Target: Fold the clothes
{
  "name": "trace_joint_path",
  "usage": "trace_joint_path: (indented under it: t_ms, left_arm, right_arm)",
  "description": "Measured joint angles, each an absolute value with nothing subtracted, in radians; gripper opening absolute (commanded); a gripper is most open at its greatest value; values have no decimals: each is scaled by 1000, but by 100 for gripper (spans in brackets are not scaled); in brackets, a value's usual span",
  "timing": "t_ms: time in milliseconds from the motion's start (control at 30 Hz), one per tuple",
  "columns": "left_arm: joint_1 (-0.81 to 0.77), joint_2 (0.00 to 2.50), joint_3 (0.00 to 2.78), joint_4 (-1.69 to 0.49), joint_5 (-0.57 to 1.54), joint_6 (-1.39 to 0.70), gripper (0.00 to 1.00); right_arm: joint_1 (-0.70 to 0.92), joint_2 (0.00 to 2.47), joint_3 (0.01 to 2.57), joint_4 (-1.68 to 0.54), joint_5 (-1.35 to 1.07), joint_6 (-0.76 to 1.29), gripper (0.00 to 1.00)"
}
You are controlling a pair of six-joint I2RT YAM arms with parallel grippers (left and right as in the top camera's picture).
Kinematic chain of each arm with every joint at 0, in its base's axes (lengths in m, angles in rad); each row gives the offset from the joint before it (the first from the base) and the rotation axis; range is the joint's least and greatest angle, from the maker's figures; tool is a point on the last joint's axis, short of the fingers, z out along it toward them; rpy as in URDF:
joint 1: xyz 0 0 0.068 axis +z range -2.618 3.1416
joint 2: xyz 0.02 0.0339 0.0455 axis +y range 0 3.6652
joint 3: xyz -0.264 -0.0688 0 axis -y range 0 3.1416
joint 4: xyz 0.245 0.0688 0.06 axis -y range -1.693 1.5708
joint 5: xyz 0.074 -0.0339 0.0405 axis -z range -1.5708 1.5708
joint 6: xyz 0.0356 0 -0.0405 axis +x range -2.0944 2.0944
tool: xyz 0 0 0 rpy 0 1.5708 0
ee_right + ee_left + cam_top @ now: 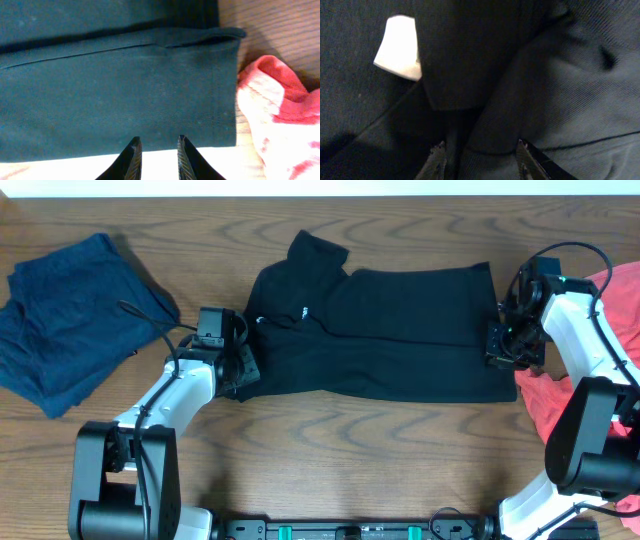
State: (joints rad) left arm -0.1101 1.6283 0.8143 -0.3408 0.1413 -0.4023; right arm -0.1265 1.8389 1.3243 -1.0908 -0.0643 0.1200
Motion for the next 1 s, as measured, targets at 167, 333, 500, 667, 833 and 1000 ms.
trace_joint_path:
  t_ms: [167, 333, 500, 667, 833, 1000]
  left_arm:
    - [-110, 1628, 801, -363, 131, -395, 48]
    - [-110, 1605, 766, -356, 128, -392, 48]
    - [-110, 1584, 743, -368, 127, -391, 47]
    - [-110, 1568, 744, -493, 126, -388, 48]
    - [-110, 1563, 746, -635, 128, -386, 48]
    - [-110, 1555, 743, -689, 136, -380, 50]
  right_arm:
    - [-126, 1837, 1237, -974, -80, 104, 24]
    - [-126, 1837, 1079, -785, -81, 96, 26]
    - [-125, 1808, 1028, -753, -41, 103, 15]
    - [-124, 1800, 1010, -876, 56, 185, 1]
    - [-135, 1800, 991, -955, 124, 271, 1]
    - [-142, 1776, 971, -955, 137, 306, 2]
